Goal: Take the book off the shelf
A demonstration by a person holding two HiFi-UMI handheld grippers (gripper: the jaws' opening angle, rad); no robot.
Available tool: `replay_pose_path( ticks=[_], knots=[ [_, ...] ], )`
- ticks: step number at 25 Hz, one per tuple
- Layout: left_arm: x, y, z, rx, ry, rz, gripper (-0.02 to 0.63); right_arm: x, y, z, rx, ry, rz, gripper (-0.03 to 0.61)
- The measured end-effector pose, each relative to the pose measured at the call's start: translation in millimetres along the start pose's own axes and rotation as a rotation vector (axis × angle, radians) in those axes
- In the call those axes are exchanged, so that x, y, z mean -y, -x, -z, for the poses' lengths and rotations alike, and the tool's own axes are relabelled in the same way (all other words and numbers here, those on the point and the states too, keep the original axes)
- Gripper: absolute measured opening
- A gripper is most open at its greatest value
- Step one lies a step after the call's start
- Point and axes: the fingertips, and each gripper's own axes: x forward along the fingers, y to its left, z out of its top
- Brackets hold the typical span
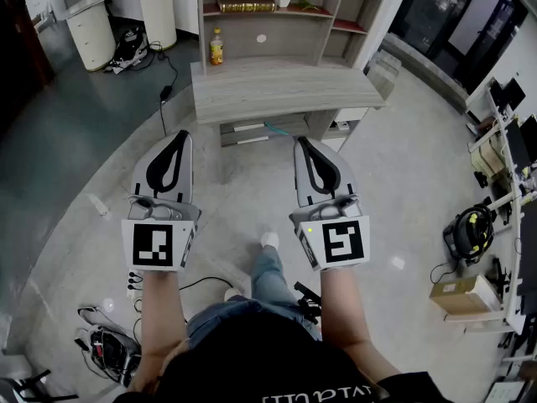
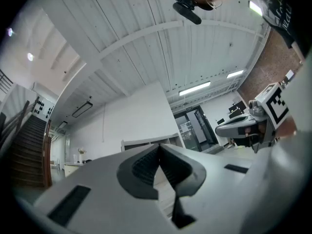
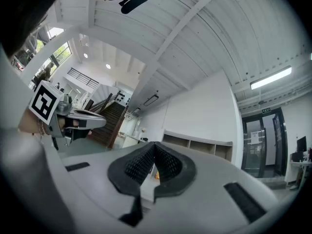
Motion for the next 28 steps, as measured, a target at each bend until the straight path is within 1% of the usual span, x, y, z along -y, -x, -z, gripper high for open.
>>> replay_pose_path(
  ticks=[7,11,12,13,14,16,18,21,24,28],
  knots=[
    [-2.6,8.1,-4.1,0.003,0.011,0.000,0.011,-6.0,4.2,-3.5,-0.008,-0.015,0.005,0.013],
    [-3.3,9.1,-3.3,0.007,0.016,-0.001,0.011,-6.1,2.5,-0.8,-0.011,-0.049,0.002,0.014],
    [-3.8,9.4,-2.4,0.007,0.017,-0.002,0.011,-6.8,1.1,1.2,-0.018,-0.059,-0.004,0.022],
    [-4.2,9.7,-1.7,0.006,0.019,-0.004,0.011,-7.4,-0.3,3.6,-0.026,-0.073,-0.010,0.061],
    [-4.6,10.2,-1.0,0.006,0.020,-0.006,0.011,-7.7,-1.7,6.2,-0.035,-0.091,-0.016,0.182],
    [-5.9,10.5,-0.1,0.004,0.020,-0.008,0.011,-5.6,-5.0,11.6,-0.051,-0.136,-0.009,0.310],
    [-8.7,9.1,0.9,0.003,0.019,-0.009,0.011,-1.2,-9.4,17.5,-0.077,-0.191,0.014,0.343],
    [-14.3,2.8,5.5,-0.001,0.019,-0.010,0.011,4.0,-18.7,24.8,-0.119,-0.270,0.028,0.356],
    [-21.7,-10.6,12.9,-0.011,0.025,-0.014,0.011,7.1,-32.2,28.4,-0.141,-0.267,0.014,0.356],
    [-30.4,-44.2,24.7,-0.016,0.028,-0.017,0.011,25.5,-57.4,34.1,-0.127,-0.251,0.013,0.356]
  ],
)
